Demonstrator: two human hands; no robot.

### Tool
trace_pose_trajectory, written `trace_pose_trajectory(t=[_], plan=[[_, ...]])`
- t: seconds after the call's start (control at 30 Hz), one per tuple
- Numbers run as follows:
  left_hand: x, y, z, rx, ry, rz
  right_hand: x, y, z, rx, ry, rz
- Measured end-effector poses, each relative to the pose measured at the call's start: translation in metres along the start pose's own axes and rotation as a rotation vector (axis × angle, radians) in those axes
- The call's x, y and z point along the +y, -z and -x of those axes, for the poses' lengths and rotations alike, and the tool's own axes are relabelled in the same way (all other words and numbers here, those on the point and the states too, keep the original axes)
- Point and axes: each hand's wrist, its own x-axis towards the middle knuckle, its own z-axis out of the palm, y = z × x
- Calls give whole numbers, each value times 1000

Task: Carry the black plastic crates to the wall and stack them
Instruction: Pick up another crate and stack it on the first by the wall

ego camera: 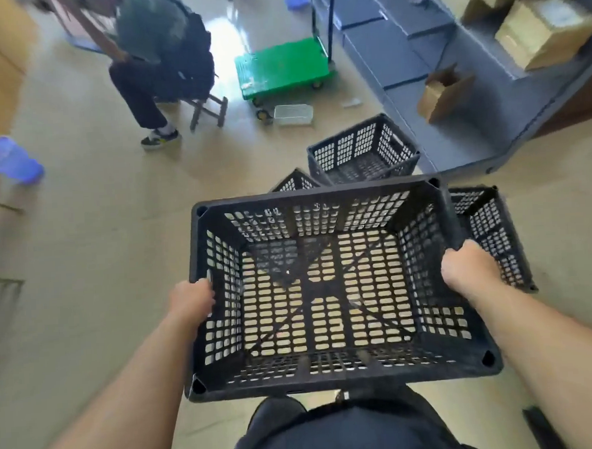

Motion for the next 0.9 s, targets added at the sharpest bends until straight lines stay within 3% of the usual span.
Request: trace_pose_trajectory(t=[0.5,0.9], plan=[[-279,252,14,357,389,462,-185,-157,234,-151,662,175],[-402,358,26,605,662,632,-344,-295,385,-340,1010,375]])
